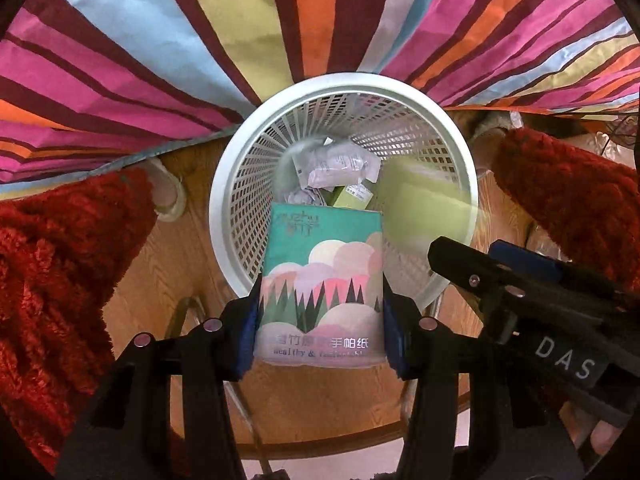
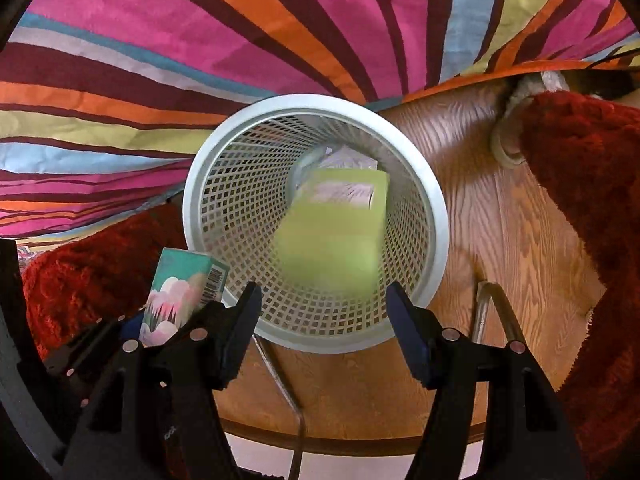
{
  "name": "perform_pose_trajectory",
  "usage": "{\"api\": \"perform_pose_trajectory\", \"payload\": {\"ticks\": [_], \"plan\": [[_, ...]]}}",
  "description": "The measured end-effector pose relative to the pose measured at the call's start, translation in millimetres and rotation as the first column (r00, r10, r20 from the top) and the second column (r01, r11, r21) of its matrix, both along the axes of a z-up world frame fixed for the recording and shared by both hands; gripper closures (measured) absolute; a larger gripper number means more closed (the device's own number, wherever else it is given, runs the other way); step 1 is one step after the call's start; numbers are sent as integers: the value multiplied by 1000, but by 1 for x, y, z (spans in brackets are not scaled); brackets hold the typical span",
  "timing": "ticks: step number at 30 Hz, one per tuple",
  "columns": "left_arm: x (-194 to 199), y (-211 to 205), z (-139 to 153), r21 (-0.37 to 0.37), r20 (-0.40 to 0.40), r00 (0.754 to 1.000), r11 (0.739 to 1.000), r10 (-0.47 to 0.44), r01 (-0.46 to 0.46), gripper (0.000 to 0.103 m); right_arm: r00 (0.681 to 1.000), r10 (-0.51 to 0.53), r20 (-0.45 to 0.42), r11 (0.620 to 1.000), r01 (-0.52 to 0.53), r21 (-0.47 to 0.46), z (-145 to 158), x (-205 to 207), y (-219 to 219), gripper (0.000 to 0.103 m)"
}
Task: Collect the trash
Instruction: 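Carry the box and tissue packet over the wastebasket and release them, then raise both open tools and move them back over the bed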
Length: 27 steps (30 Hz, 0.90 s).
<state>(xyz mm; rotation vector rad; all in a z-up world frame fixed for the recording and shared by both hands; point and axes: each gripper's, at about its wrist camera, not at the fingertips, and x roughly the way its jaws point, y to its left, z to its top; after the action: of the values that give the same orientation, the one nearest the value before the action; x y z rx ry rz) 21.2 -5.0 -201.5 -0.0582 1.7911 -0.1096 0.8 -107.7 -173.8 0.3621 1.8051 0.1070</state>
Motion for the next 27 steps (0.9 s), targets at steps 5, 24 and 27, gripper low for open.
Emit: {"api": "perform_pose_trajectory", "payload": {"ticks": [5, 24, 27], "plan": [[-2, 0, -8, 9, -36, 999, 1000, 6, -6, 42, 1000, 9, -2, 1000, -9, 9, 0, 0, 3, 41], [1, 6, 11, 39, 52, 998, 999, 35, -37, 19, 997, -31, 77, 999, 33, -29, 18, 3, -3, 40], [2, 6, 25, 41, 116, 993, 998, 33, -38, 19, 989, -34, 141, 999, 38, -30, 33, 4, -5, 39]]}}
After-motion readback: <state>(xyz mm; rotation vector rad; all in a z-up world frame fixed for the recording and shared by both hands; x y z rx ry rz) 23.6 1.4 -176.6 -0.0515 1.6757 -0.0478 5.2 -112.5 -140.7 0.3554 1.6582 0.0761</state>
